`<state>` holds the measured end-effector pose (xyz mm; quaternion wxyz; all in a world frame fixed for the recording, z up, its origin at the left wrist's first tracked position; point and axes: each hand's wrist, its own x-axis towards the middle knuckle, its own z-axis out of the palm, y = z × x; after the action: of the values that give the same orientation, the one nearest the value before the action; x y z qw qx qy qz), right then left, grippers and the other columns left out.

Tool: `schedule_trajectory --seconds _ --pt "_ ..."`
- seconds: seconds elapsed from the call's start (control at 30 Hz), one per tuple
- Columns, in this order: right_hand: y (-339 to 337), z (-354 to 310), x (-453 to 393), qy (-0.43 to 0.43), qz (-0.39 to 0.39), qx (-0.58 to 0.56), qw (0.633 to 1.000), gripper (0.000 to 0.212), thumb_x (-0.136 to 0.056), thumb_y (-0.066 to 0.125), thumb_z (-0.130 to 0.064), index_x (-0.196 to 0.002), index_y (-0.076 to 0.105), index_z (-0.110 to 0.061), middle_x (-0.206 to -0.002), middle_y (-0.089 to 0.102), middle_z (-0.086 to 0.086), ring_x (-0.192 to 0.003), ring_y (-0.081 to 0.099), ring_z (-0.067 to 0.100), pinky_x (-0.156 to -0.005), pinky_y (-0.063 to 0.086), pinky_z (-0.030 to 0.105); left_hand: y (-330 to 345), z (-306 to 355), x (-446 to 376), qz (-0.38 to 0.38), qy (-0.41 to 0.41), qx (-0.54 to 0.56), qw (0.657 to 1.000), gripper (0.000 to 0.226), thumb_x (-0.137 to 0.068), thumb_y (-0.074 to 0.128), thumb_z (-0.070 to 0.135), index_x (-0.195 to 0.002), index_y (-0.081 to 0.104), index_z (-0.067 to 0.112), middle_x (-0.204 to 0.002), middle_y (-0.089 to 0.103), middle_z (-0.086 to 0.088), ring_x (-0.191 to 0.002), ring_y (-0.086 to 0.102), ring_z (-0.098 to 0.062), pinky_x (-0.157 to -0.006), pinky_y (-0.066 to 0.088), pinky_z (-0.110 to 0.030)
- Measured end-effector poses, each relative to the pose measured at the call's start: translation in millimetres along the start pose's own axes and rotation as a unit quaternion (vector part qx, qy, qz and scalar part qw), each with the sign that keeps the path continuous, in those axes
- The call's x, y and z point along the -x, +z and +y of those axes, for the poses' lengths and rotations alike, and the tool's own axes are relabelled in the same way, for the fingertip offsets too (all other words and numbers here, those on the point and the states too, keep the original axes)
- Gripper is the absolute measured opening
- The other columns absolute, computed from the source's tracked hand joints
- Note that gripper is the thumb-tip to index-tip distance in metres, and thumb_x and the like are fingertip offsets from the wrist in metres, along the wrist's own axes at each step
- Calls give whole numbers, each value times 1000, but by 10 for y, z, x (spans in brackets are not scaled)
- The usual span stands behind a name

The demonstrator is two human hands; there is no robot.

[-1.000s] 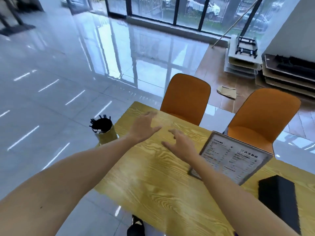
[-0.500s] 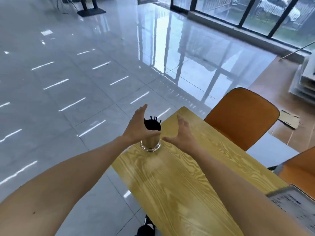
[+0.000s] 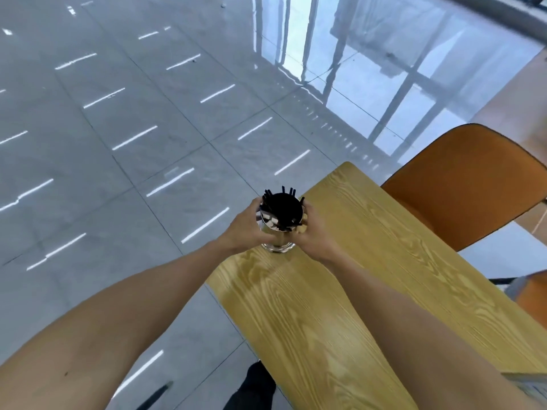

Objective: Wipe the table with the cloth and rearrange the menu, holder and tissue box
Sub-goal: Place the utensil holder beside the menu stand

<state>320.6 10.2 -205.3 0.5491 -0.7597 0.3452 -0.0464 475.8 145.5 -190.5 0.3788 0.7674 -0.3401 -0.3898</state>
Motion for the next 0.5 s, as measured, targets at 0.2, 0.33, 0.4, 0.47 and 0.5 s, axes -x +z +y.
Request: schedule_trajectory --seconds 0.2,0.33,0.4,0.47,0.5 --pt "-121 -94 158 13 29 -58 998 82 -64 88 -37 -134 45 -34 -123 61 -17 -116 61 7 -98 55 41 148 103 -114 14 12 49 999 90 -60 97 30 -136 49 29 -120 65 14 -111 66 -8 -96 57 -37" --pt "-350 -33 319 22 67 -60 996 75 -72 88 -25 -132 43 -33 -124 60 -14 -117 61 11 -99 55 45 352 328 -165 -18 29 48 998 94 -53 96 43 -135 51 32 -118 65 17 -111 66 -6 -95 57 -38" --pt "-510 16 450 22 93 -63 993 72 -78 86 -13 -132 43 -32 -124 59 -14 -117 60 10 -100 55 45 505 466 -191 -36 42 40 998 95 -52 97 43 -135 51 33 -118 65 19 -111 66 -5 -95 57 -35" --pt "-665 70 609 18 123 -66 990 71 -80 84 -12 -134 44 -32 -127 60 -9 -118 61 11 -99 55 44 667 619 -198 -58 58 31 996 86 -56 97 38 -129 52 40 -117 65 20 -110 66 -4 -93 56 -30" --pt "-741 107 700 18 138 -65 988 70 -81 83 -12 -135 44 -32 -129 60 -7 -119 60 11 -99 55 43 755 699 -196 -73 66 27 995 80 -60 97 33 -126 53 43 -117 65 20 -110 66 -5 -92 56 -27"
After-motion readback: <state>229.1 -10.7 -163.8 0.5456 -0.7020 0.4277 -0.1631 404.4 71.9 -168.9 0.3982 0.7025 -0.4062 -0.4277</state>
